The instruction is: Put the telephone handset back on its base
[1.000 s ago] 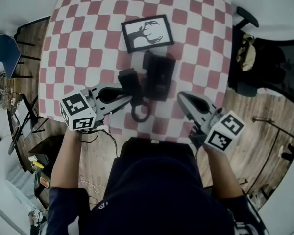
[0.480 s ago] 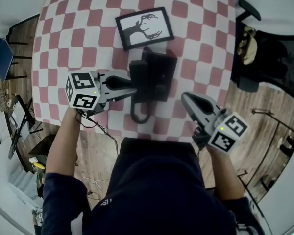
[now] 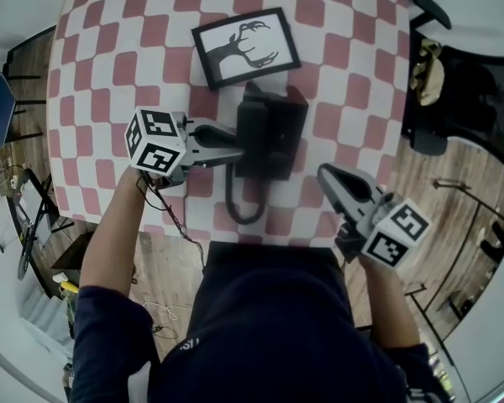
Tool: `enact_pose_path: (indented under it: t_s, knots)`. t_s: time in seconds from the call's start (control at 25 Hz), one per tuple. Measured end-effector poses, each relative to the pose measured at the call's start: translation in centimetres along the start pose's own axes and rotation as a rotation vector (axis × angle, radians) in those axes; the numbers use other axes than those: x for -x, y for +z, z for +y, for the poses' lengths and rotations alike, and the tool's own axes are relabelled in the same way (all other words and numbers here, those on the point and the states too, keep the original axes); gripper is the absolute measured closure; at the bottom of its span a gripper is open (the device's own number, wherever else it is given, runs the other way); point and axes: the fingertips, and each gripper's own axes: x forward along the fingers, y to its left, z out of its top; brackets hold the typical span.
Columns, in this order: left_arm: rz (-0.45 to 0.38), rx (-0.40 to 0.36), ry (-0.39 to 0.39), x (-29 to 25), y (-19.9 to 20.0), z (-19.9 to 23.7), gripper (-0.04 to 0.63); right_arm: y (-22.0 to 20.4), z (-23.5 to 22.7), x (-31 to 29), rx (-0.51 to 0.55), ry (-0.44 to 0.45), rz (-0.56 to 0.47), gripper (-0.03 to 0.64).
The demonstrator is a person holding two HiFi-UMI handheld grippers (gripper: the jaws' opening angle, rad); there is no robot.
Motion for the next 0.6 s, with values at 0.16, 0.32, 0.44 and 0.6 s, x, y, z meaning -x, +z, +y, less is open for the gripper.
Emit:
enact_pose_path:
  t_s: [0.16, 0.32, 0.44, 0.6]
  knots:
    - [0.012, 0.021, -0.022, -0.6, -0.4, 0.5, 0.506, -0.2, -0.3, -0.3, -0.011, -0.001, 0.008, 0.6]
    - [0.016, 0.05, -0.031, -0.8, -0.7, 1.3, 0.506, -0.4, -0.6, -0.5, -0.021, -0.002, 0.014, 0.6]
    - [0.016, 0.081, -0.041, -0.8, -0.8, 1.7, 0.506, -0.4, -0.8, -0.7, -0.026, -0.001, 0.015, 0.6]
    - [0.039, 0.115, -0.047, -1.1, -1.2, 2.1, 0.505, -0.5, -1.0, -0.7, -0.03, -0.001, 0.017, 0.6]
